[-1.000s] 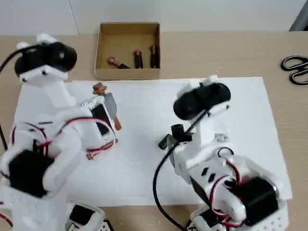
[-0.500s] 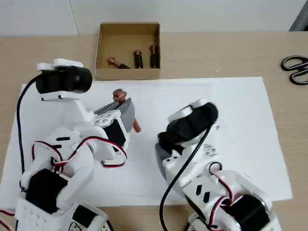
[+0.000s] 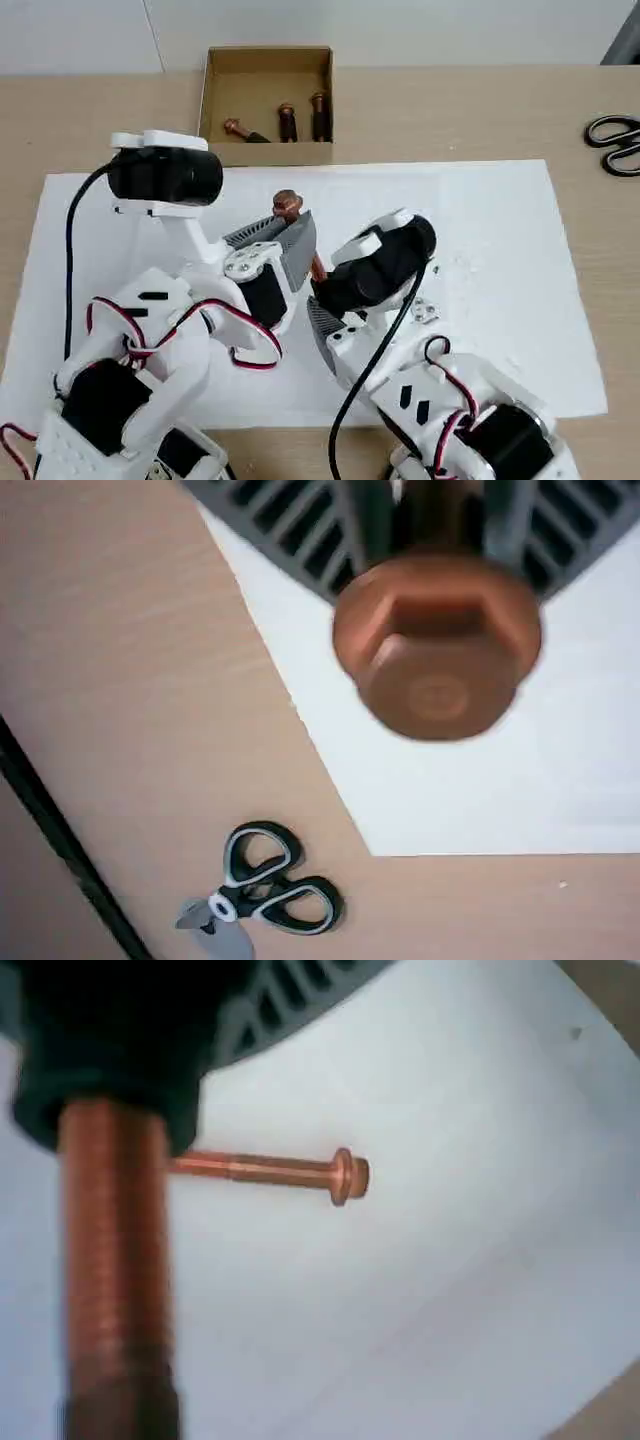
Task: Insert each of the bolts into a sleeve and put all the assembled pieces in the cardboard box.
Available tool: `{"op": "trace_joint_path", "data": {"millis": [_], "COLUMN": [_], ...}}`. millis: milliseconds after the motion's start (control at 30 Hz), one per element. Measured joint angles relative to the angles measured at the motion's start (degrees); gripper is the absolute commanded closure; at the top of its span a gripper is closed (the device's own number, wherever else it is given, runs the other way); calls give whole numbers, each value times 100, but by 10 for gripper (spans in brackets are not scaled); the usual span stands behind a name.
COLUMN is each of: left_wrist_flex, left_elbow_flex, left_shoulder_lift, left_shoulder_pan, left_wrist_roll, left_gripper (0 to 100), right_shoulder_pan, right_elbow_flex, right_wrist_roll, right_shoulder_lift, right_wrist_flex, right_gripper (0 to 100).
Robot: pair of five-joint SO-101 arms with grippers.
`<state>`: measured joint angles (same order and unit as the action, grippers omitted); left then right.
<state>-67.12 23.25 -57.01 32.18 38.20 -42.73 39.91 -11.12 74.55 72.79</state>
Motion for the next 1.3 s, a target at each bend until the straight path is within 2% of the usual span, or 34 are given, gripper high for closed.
{"op": "trace_joint_path", "data": {"millis": [367,833,1300], "left_wrist_flex": [-35,-695,-677], "left_elbow_flex": [-53,26,404], "left_shoulder_lift": [0,-9,-132], "left_shoulder_pan": [88,712,923], "left_wrist_roll": [0,-70,-229], "left_gripper": [994,994,993], "right_shoulder_pan": [0,0,-9], "right_elbow_flex": [0,0,44], "right_wrist_roll": [18,668,844], "right_shoulder_lift": [26,97,18], "right_wrist_flex": [-193,-598,-624], "right_gripper": [995,995,995]}}
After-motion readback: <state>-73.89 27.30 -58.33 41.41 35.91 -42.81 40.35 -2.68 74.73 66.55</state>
